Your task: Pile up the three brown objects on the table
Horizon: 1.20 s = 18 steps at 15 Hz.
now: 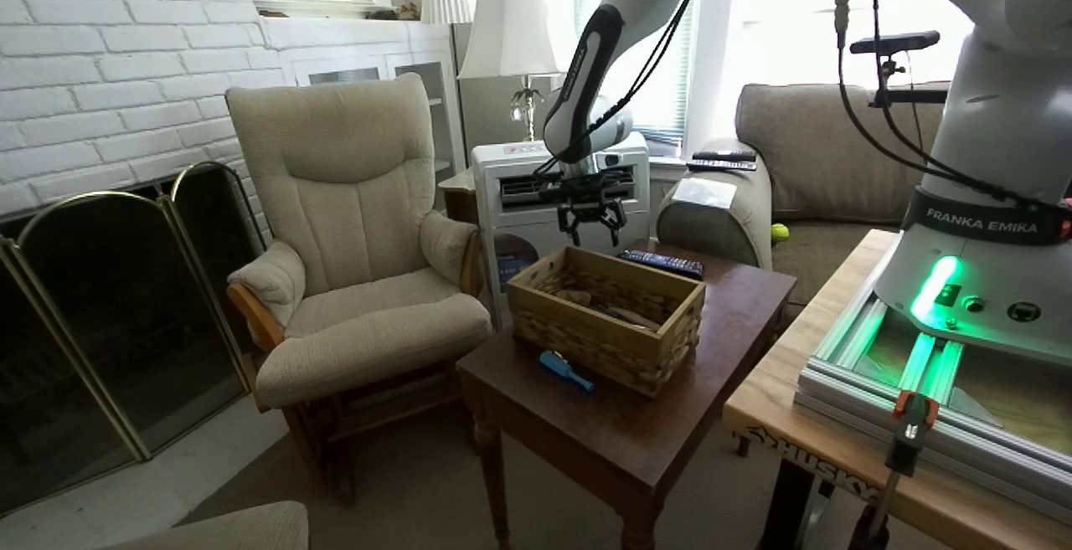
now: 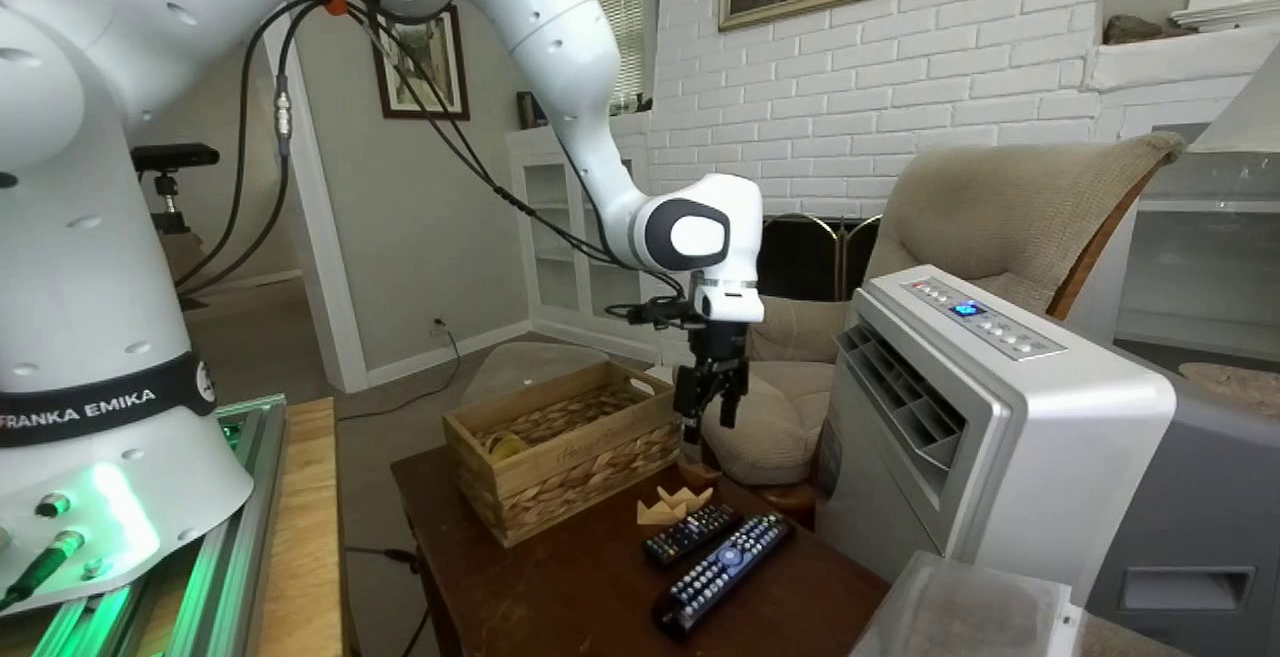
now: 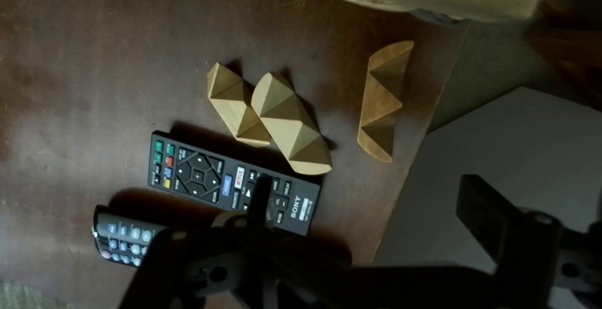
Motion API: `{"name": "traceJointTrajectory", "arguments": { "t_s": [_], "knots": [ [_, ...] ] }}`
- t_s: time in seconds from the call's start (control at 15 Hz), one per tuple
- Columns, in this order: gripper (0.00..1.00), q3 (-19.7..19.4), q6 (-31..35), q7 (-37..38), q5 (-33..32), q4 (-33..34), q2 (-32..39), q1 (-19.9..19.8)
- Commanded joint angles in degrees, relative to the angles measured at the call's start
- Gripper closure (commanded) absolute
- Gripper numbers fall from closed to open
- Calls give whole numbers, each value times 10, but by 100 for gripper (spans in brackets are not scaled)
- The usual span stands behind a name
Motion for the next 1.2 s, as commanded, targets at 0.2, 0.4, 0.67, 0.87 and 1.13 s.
{"name": "traceJointTrajectory", "arguments": {
  "t_s": [0.2, 0.4, 0.67, 0.87, 1.13],
  "knots": [
    [0, 8, -45, 25, 7, 58, 49, -8],
    [0, 9, -46, 49, 13, 74, 66, -9],
    [0, 16, -80, 58, 17, 94, 79, -18],
    [0, 24, -134, 43, 11, 115, 87, -27],
    [0, 30, -130, 43, 12, 122, 95, -30]
  ]
}}
